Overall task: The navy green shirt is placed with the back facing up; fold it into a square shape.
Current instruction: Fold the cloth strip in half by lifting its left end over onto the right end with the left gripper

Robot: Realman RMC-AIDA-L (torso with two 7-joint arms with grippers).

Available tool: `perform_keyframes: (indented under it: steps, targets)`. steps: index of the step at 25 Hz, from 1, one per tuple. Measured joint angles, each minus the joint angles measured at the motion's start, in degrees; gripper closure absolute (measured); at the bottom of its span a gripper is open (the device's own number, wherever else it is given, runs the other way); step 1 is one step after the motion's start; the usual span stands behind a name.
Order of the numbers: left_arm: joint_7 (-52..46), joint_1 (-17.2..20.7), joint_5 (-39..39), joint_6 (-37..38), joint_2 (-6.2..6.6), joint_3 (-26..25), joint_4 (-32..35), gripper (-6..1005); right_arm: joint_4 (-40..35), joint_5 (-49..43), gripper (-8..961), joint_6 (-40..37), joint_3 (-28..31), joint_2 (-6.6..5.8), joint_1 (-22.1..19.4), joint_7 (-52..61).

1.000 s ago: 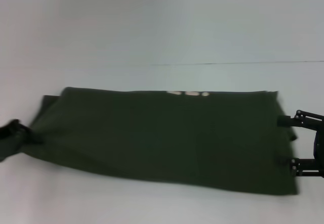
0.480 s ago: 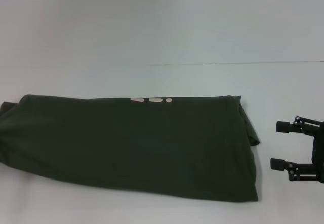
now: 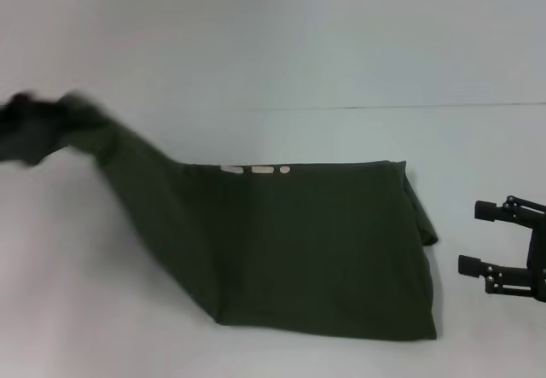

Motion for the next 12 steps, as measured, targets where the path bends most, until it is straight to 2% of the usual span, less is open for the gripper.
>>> perform_keyframes:
  steps: [2,5,7,8,12]
  targets:
    - [0.1,-2.4,-3.0,1.1,-1.06,3.7,-0.3,972,0.7,0.0,61,1.3,0.5,0.08,-0.2,0.1]
    - [0.1,-6.4,-4.6,0.7,-3.31,9.6,-0.5,971,1.2,0.0,62,3.2,1.3,0.10,-0.6,0.9]
    - [0.4,-9.1,-4.7,-0.7,-5.24,13.9,-1.0,971,1.3,0.0,62,4.1,1.8,0.15,-0.9,1.6]
    - [0.9,-10.5,-4.7,-2.1,-6.23,16.5,-1.7,971,1.3,0.0,62,4.6,2.1,0.17,-1.1,2.1]
    - [1.6,-14.7,-4.7,-9.4,-8.84,26.5,-5.1,971,1.3,0.1,62,5.9,2.8,0.17,-1.6,3.4]
